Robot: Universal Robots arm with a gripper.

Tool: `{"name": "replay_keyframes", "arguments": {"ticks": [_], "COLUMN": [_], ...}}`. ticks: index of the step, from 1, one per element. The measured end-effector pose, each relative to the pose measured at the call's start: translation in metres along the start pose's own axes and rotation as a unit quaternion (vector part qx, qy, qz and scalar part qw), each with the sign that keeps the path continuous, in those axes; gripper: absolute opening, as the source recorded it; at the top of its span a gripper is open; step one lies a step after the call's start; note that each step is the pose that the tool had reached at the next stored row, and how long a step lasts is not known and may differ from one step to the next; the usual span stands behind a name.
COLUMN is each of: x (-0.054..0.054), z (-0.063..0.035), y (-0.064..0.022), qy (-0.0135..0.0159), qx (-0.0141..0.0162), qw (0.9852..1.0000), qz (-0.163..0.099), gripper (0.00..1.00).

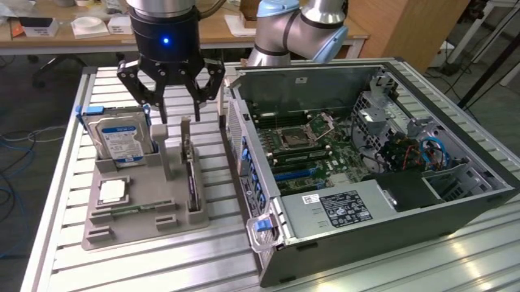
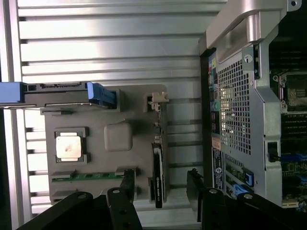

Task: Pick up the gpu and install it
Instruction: 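Pick up the gpu and move the gpu toward the slot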

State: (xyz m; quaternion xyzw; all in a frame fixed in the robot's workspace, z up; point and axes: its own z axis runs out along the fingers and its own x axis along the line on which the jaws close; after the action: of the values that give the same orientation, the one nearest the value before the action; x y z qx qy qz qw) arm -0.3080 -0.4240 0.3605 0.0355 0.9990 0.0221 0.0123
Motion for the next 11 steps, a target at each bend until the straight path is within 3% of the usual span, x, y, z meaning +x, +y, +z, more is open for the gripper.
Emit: {"name": "replay_keyframes", "arguments": {"ticks": [11], "x": [-0.0025], "z": [0.0088], "y": [-0.0052], "qy": [0.0], "qx": [0.0], "qw": [1.0], "qz": [0.0], "gripper": [0.56]}}
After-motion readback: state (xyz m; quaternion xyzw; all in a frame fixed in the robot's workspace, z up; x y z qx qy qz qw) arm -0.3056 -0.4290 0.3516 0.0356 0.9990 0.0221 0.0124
